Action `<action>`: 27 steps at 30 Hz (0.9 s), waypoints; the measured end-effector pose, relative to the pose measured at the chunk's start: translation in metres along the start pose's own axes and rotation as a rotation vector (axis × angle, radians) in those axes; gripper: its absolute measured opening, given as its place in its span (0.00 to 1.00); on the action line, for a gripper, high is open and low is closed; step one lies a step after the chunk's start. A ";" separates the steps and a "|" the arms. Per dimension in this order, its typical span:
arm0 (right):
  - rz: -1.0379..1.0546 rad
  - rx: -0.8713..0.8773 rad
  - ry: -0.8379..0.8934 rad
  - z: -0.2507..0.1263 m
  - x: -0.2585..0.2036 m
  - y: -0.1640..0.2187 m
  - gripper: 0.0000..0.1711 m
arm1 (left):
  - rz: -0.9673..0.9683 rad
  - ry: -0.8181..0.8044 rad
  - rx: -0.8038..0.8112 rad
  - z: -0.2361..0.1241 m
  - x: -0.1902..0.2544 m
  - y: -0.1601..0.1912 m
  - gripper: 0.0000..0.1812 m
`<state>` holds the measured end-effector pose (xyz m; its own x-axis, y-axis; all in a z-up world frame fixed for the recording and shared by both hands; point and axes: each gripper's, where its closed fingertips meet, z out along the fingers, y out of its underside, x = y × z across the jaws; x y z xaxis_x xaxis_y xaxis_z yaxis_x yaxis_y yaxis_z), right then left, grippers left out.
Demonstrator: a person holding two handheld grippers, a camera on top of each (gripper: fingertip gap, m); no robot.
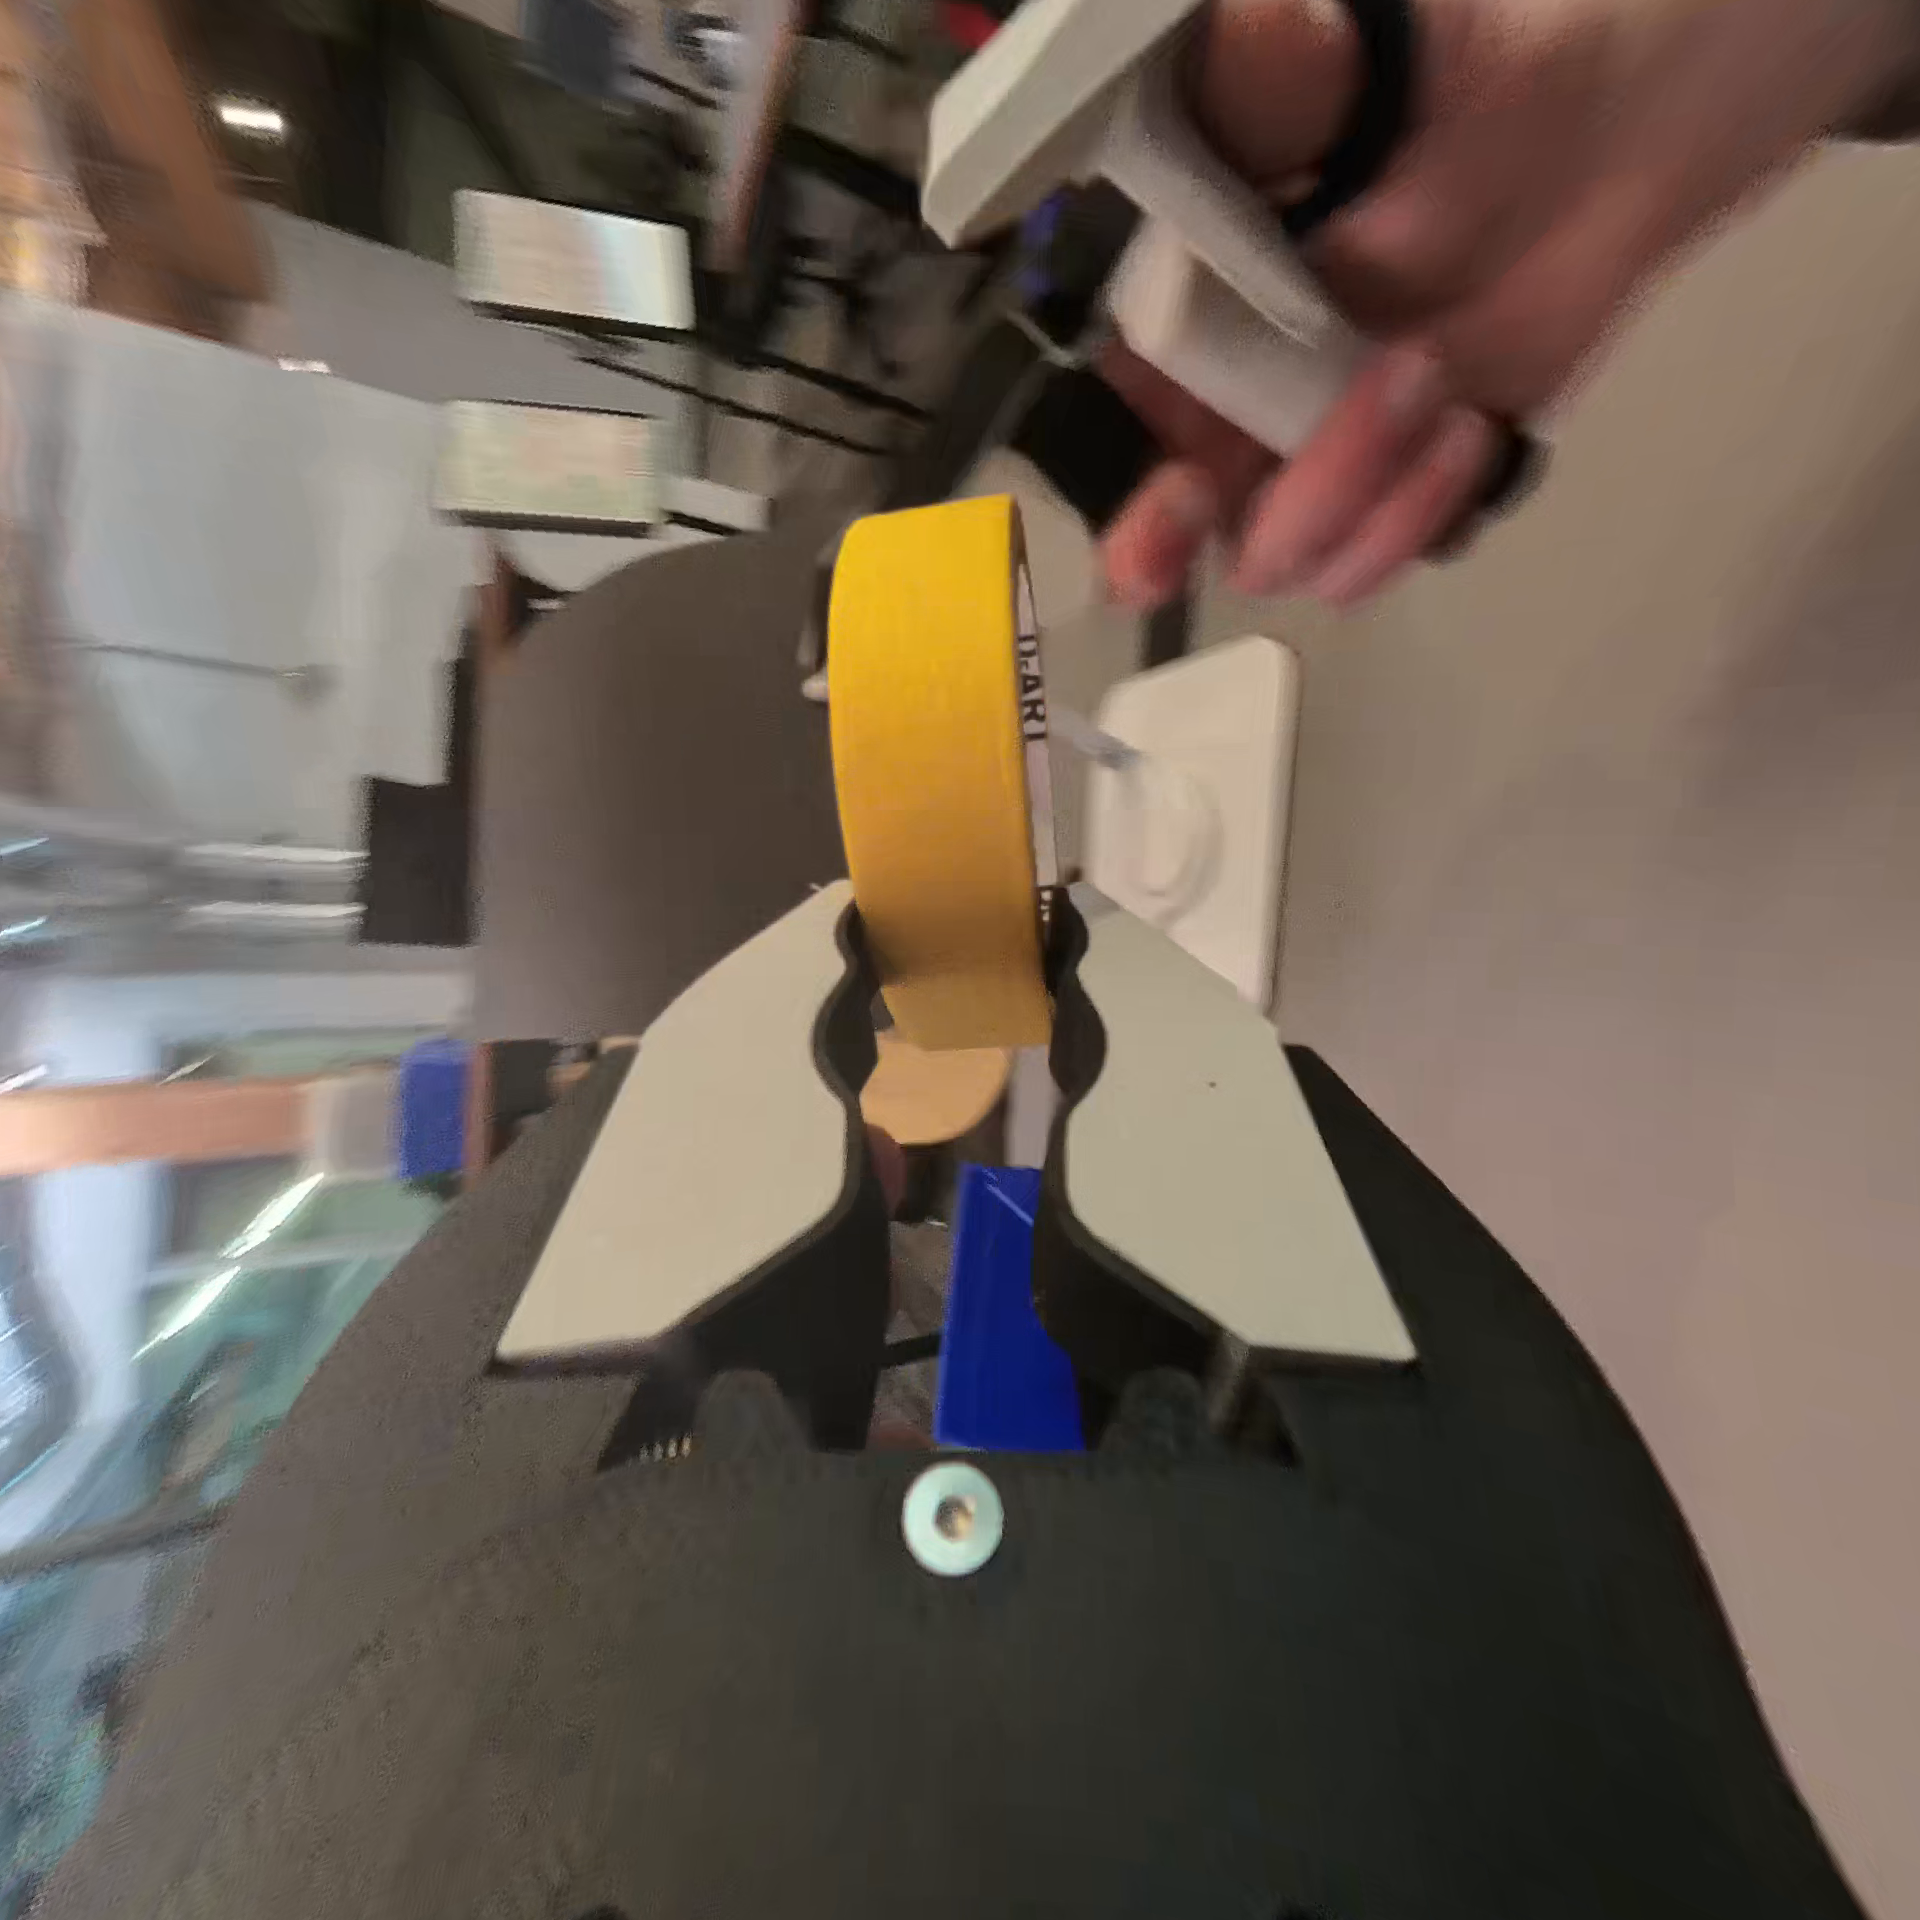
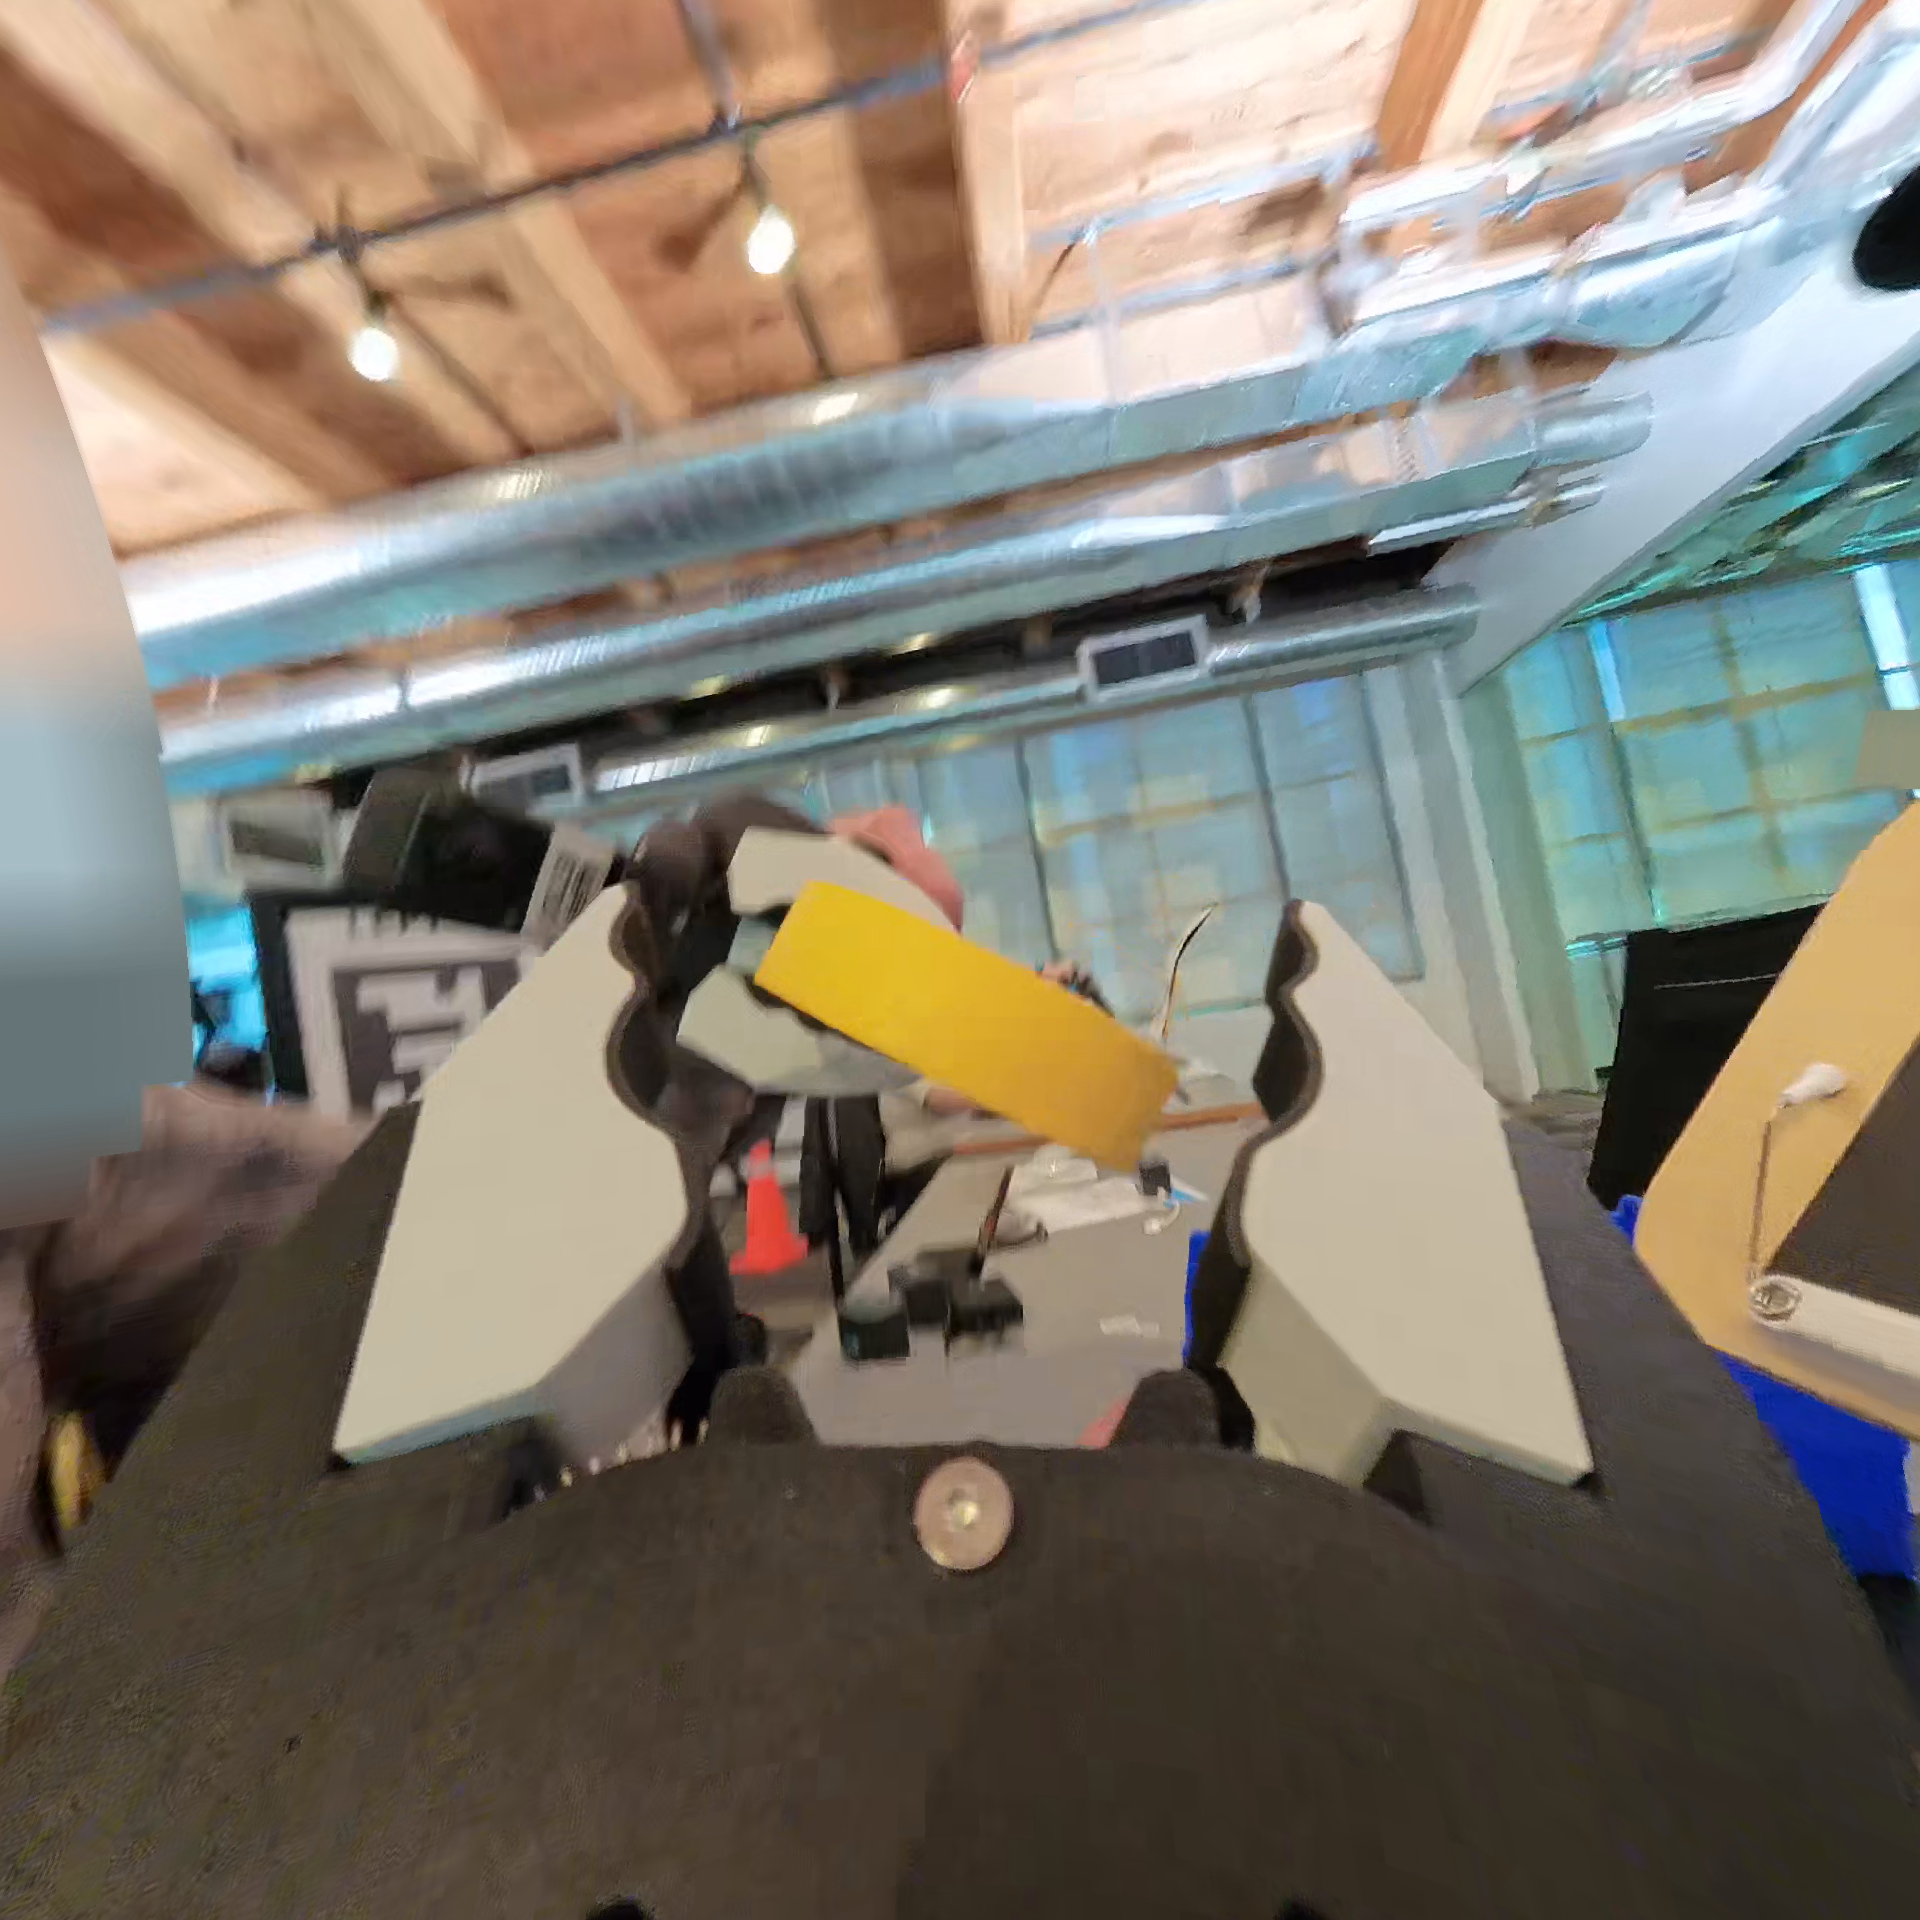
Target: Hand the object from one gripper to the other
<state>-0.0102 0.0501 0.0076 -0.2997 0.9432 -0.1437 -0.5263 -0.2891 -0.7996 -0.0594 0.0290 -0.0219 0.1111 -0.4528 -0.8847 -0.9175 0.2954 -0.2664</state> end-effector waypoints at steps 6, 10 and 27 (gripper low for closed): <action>-0.214 -0.407 -0.276 -0.016 -0.042 0.042 0.44 | 0.107 0.517 -0.055 -0.034 0.041 -0.001 0.17; -0.231 -0.582 -0.520 -0.030 -0.088 0.072 0.27 | 0.190 0.791 -0.117 -0.048 0.072 -0.015 0.17; -0.007 -0.577 -0.862 -0.043 -0.146 0.101 0.04 | 0.221 0.901 -0.092 -0.047 0.088 -0.048 0.18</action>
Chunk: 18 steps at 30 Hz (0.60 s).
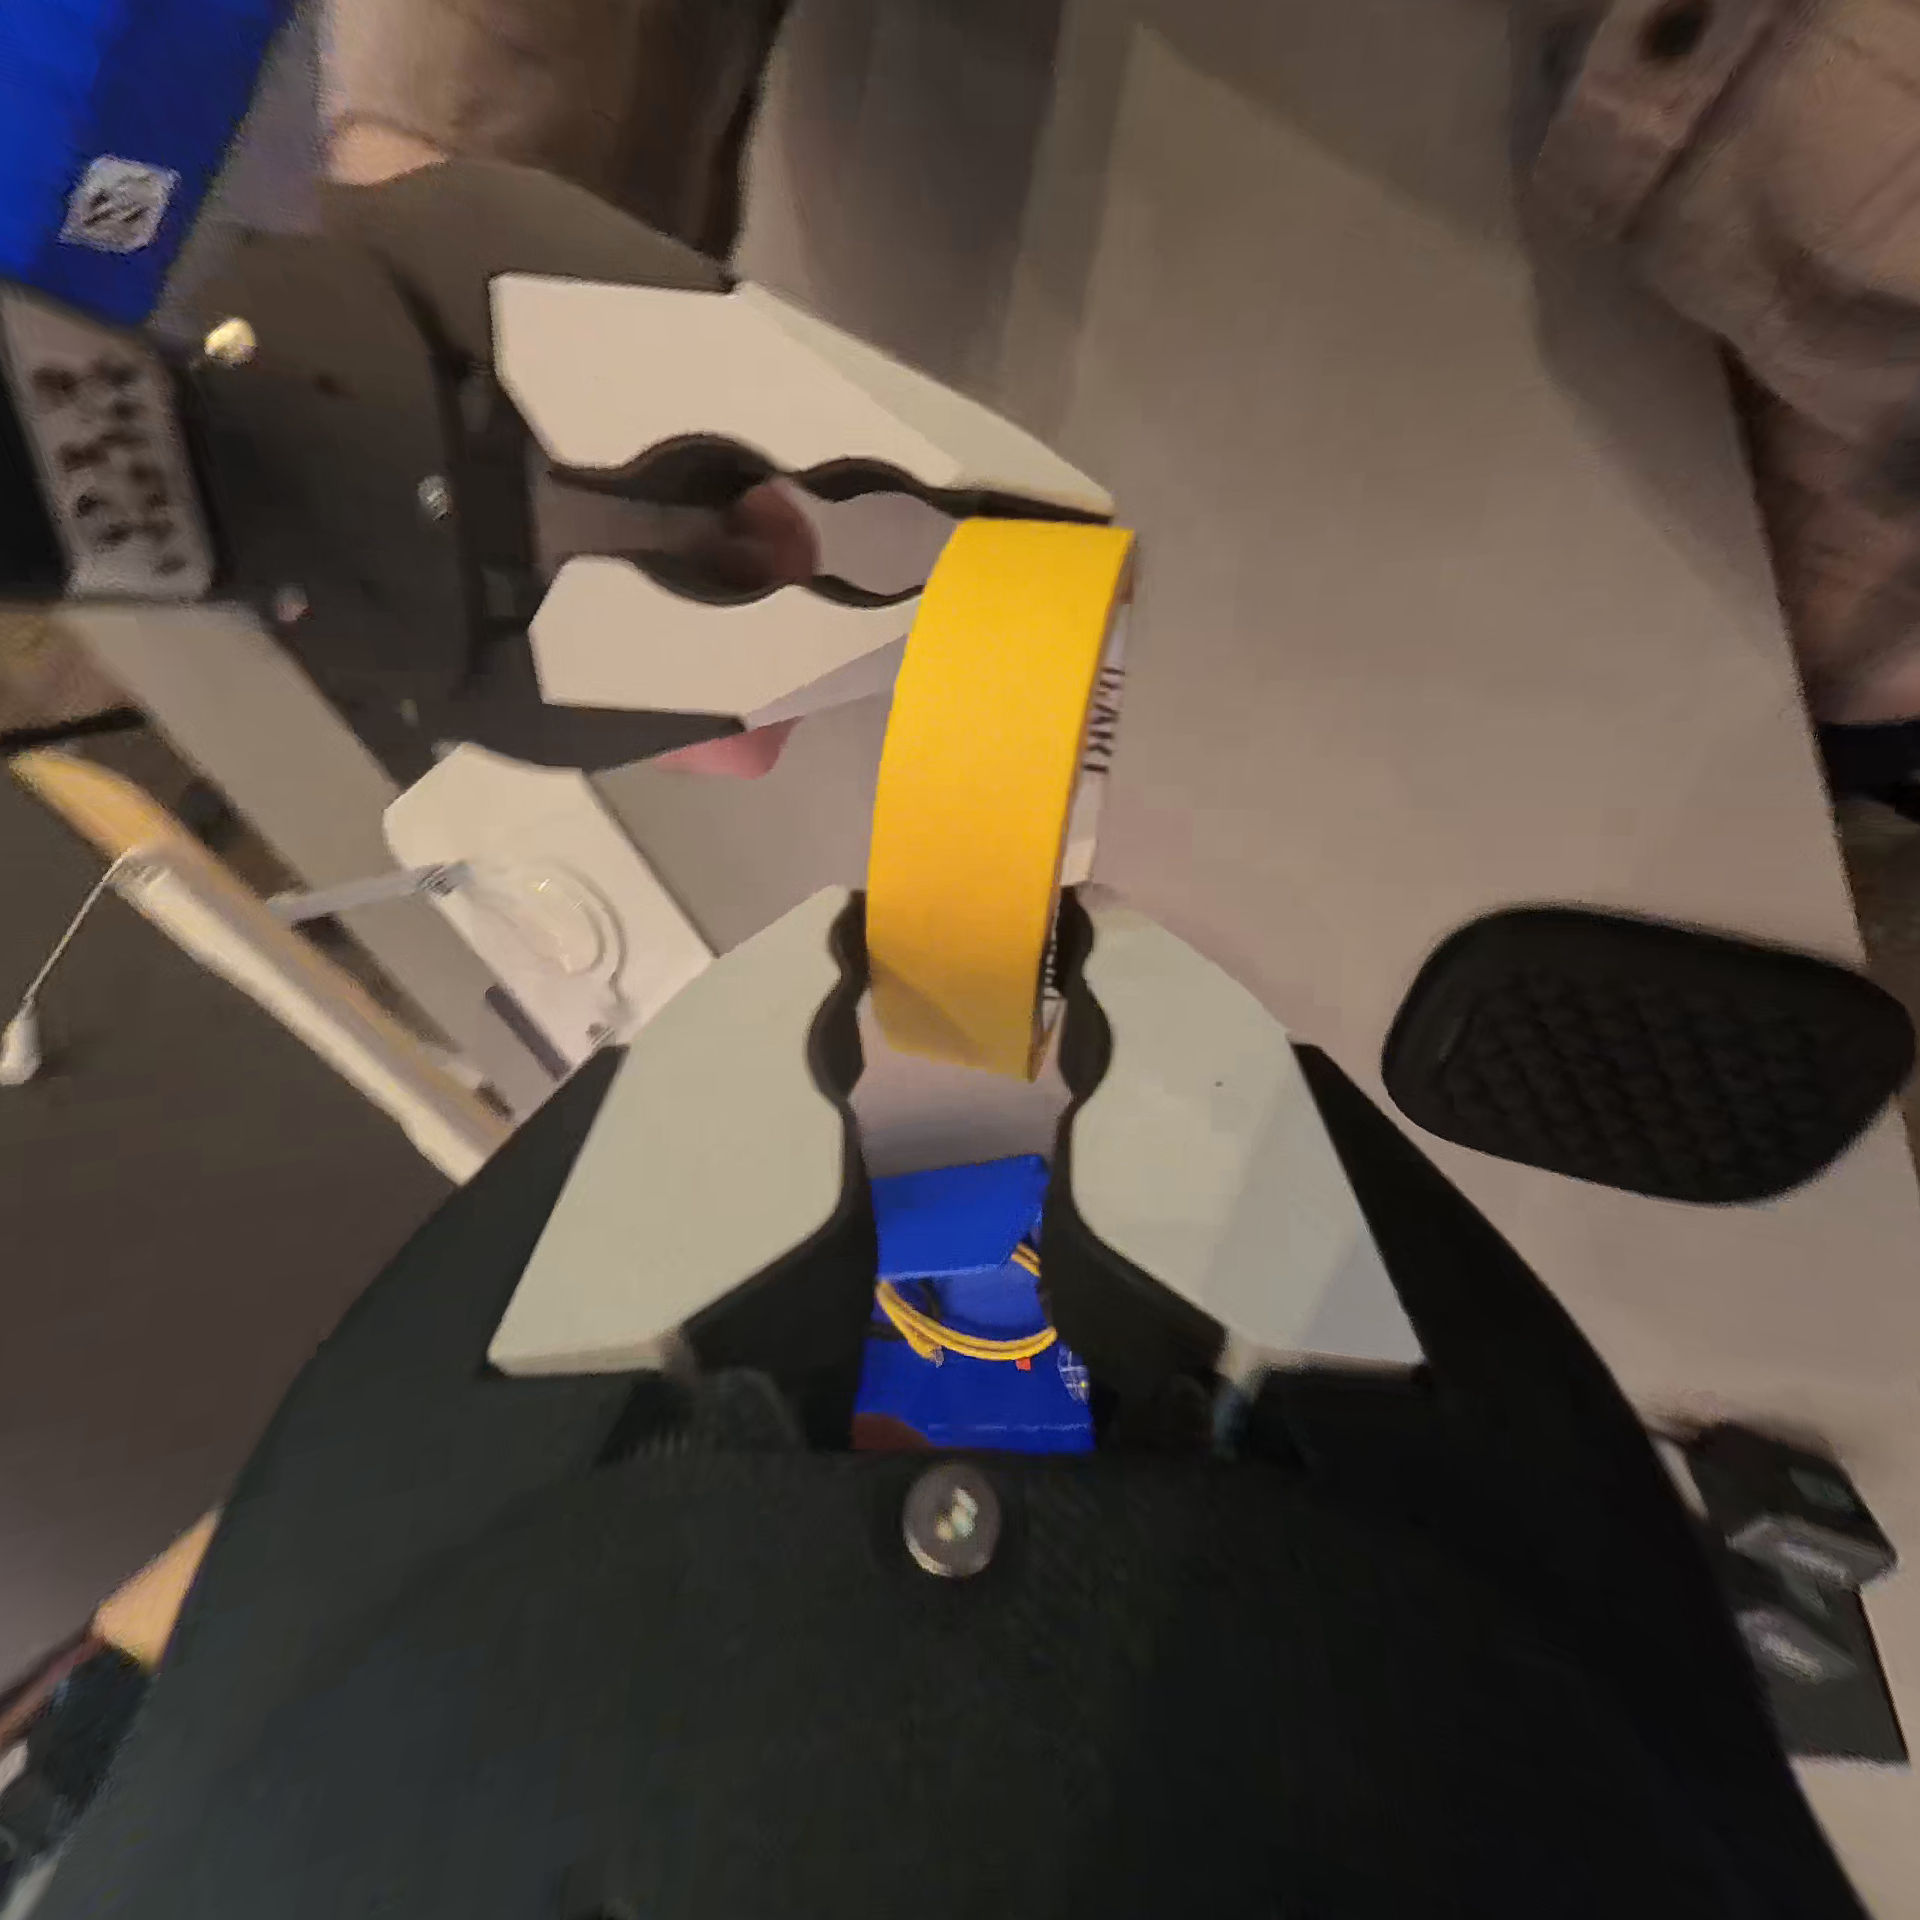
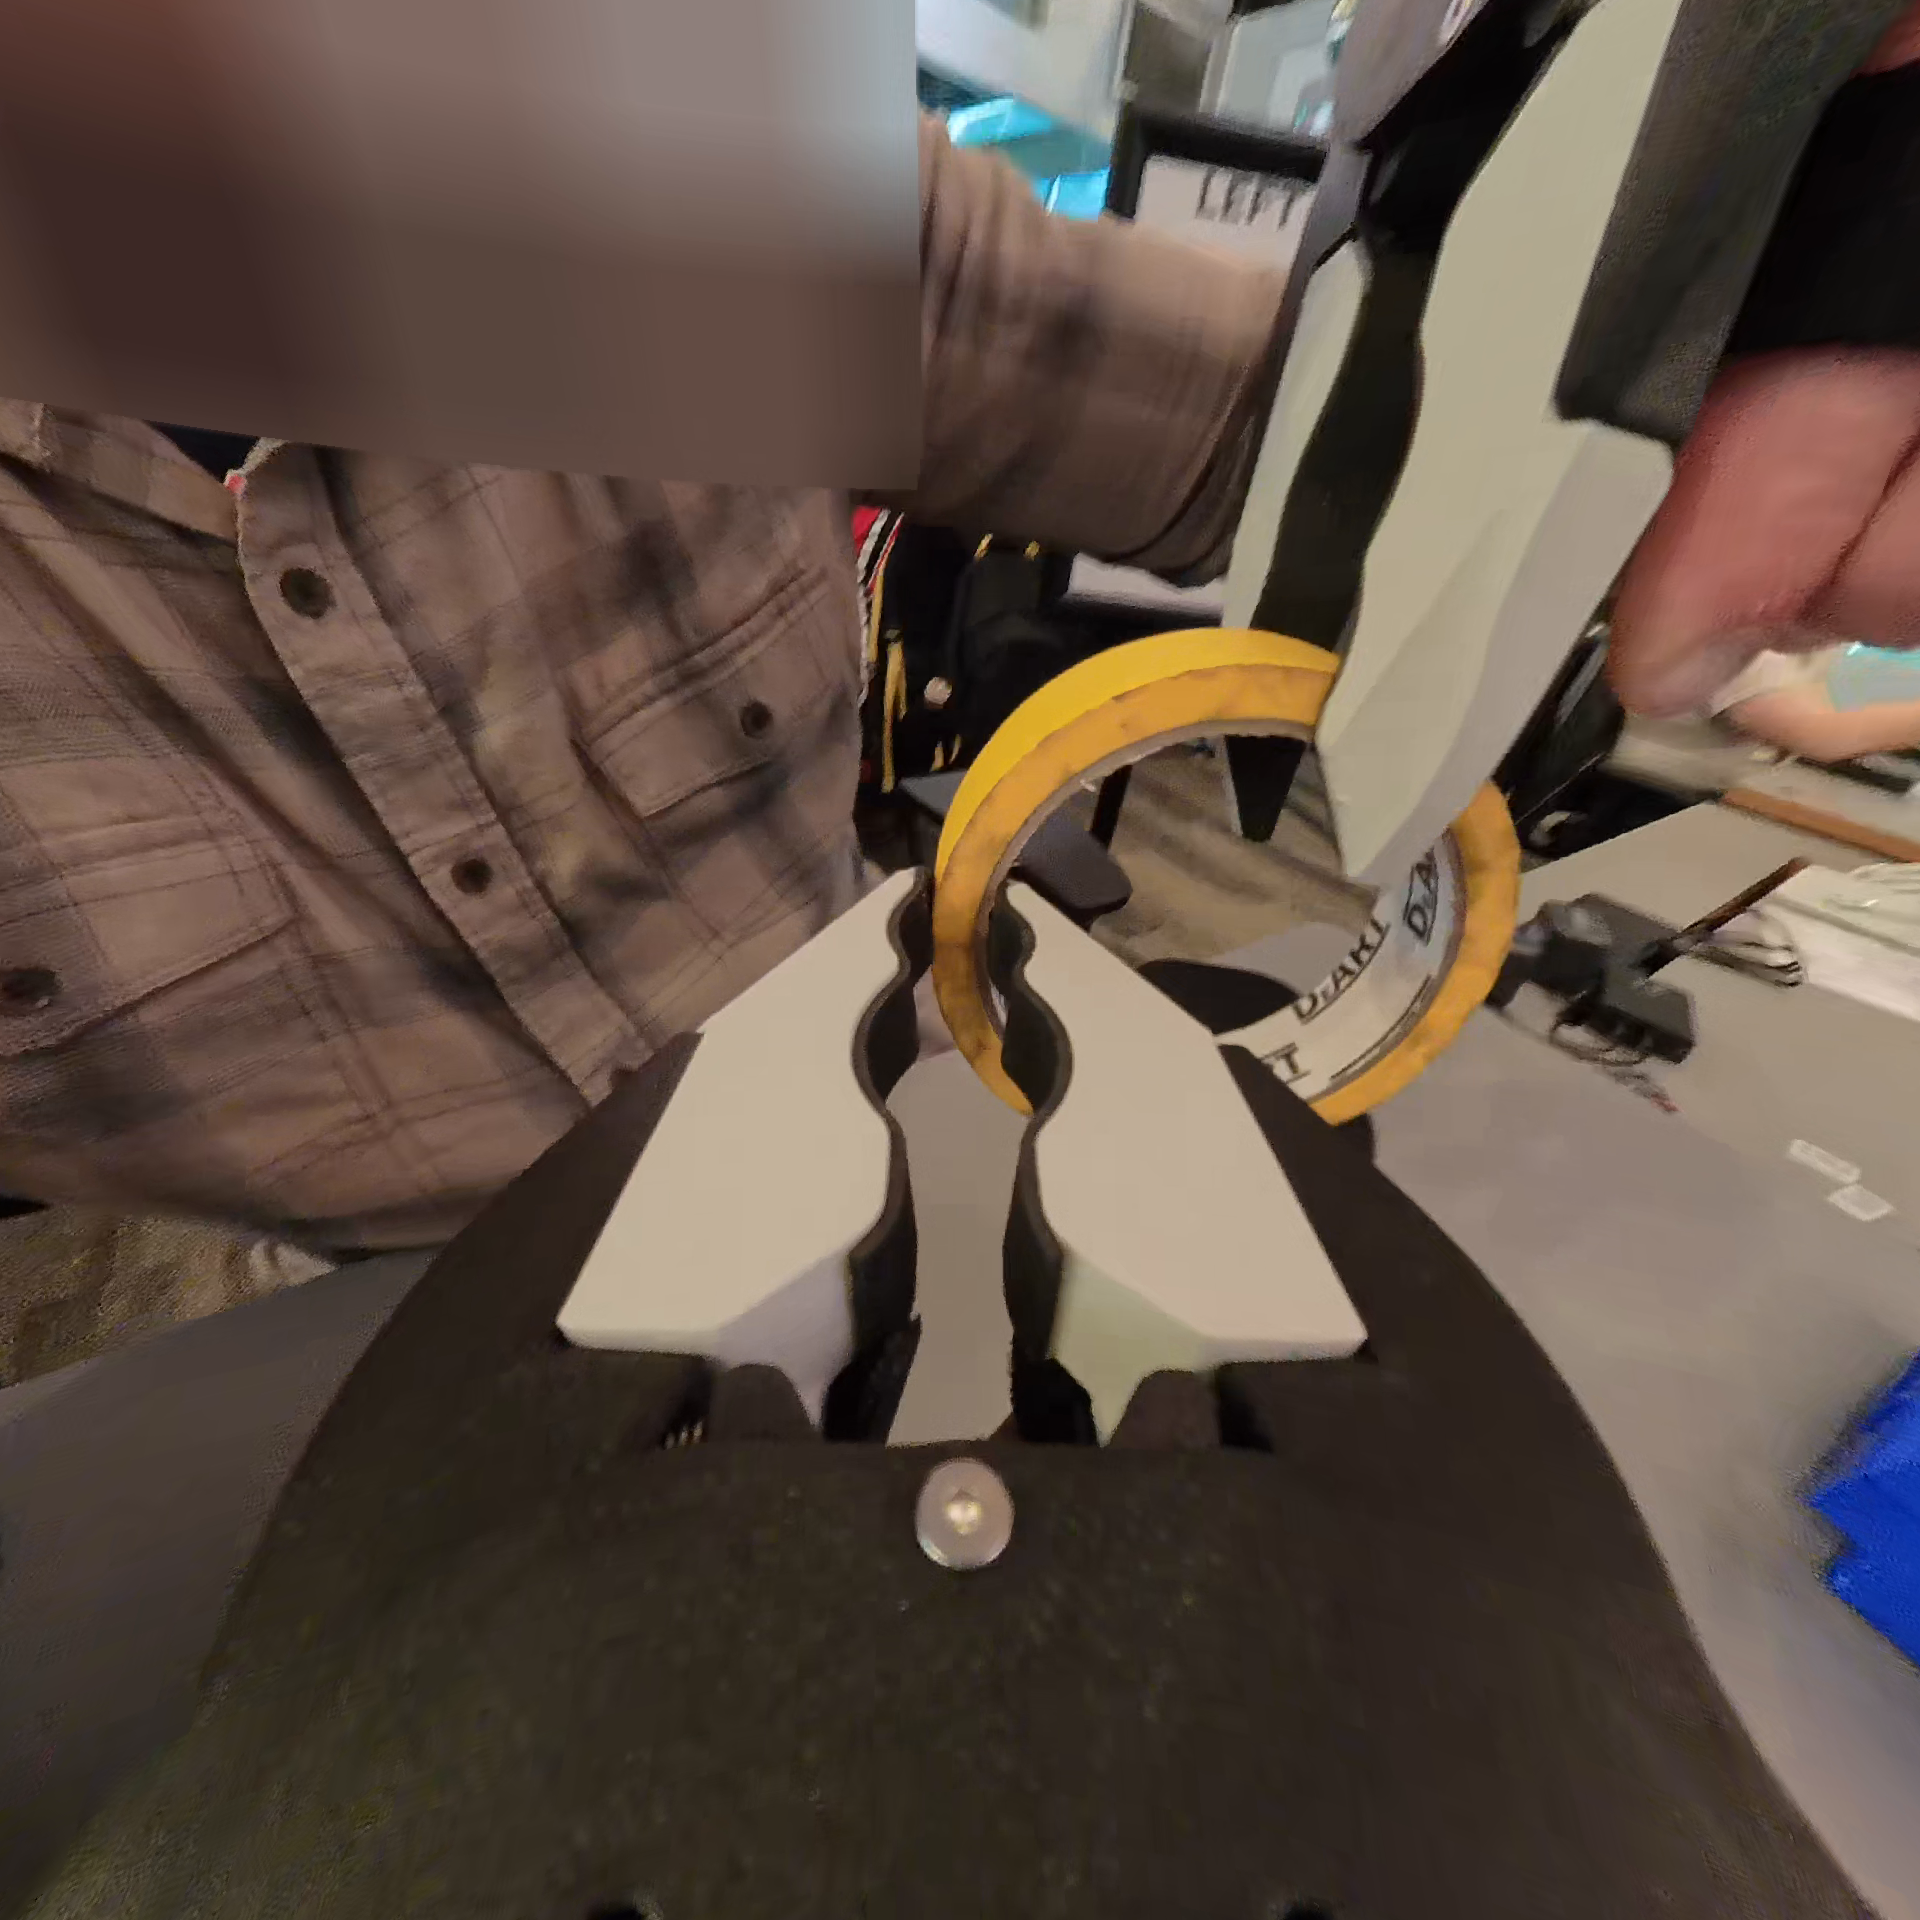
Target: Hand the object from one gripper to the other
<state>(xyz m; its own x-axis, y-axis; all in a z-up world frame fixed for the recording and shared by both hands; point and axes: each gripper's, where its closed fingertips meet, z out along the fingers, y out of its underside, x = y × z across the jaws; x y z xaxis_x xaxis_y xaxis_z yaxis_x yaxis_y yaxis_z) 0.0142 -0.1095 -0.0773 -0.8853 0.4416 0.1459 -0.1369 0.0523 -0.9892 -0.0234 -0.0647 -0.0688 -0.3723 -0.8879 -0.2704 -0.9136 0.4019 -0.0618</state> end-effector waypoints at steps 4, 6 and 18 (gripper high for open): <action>-0.038 0.194 0.143 -0.024 0.023 -0.026 0.04 | -0.106 -0.309 -0.101 -0.019 -0.033 0.029 0.36; -0.046 0.299 0.222 -0.038 0.034 -0.040 0.04 | -0.120 -0.538 -0.092 -0.033 -0.051 0.035 0.37; 0.025 0.714 0.401 -0.073 0.062 -0.072 0.04 | -0.158 -1.349 -0.043 -0.024 -0.060 0.032 0.30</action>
<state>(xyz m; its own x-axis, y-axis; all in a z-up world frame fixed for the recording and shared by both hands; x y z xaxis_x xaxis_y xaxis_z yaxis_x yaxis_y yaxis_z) 0.0019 -0.0201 0.0020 -0.6839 0.7291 -0.0262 -0.4893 -0.4851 -0.7247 -0.0339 -0.0044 -0.0313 0.1619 -0.0051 -0.9868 -0.9447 0.2883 -0.1565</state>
